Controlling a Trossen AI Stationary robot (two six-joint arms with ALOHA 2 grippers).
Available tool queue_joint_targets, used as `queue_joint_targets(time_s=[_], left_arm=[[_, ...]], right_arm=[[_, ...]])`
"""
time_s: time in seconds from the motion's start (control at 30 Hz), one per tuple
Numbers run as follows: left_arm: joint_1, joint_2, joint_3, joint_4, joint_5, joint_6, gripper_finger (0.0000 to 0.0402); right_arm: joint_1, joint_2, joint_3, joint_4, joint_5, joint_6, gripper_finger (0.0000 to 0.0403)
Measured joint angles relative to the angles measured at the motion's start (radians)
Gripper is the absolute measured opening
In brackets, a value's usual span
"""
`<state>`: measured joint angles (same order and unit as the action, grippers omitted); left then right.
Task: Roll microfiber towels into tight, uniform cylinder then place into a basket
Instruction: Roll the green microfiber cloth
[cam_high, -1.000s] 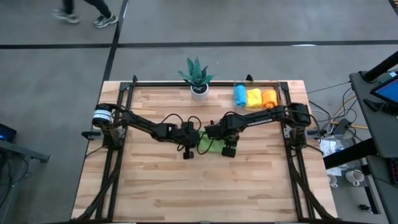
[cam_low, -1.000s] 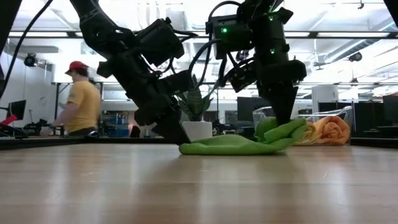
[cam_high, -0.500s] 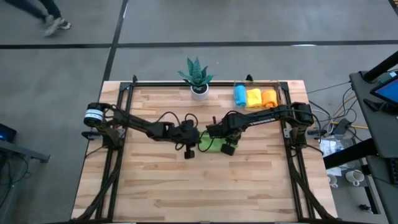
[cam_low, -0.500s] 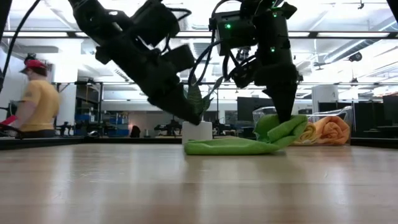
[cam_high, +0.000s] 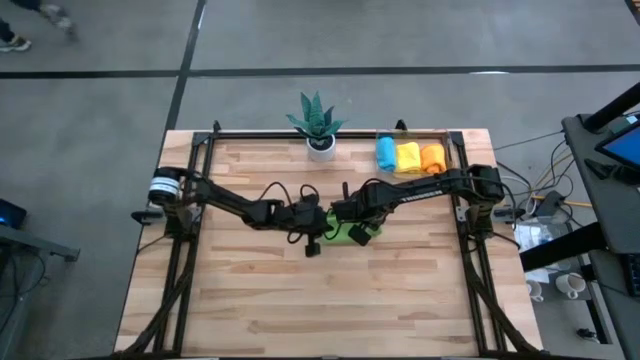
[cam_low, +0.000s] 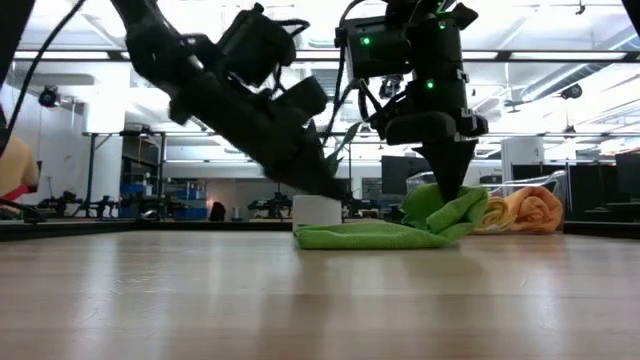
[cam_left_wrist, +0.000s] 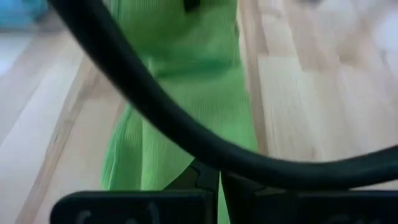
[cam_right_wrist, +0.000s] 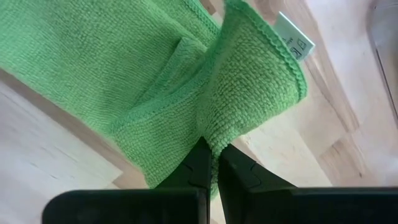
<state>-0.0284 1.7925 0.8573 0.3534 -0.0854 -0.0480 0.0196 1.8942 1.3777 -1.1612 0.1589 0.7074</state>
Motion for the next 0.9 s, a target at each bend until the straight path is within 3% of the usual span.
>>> queue_joint_targets(time_s=[0.33,0.57,0.9], left_arm=[[0.003,0.265,0.087,0.477,-0.012,-0.005,0.0000],[-0.002,0.412,0.207,0.570,-0.024,-0.053,0.0000],[-0.001,0.456,0.255,0.558,-0.016,-0.077,0.0000]], right_arm=[[0.000,0.002,-0.001,0.023,0.004,-0.008,0.0009],[0.001,0.003,-0.002,0.029,0.018,-0.009,0.0009],[0.006,0.005,-0.013,0.012,0.028,-0.045,0.0009]])
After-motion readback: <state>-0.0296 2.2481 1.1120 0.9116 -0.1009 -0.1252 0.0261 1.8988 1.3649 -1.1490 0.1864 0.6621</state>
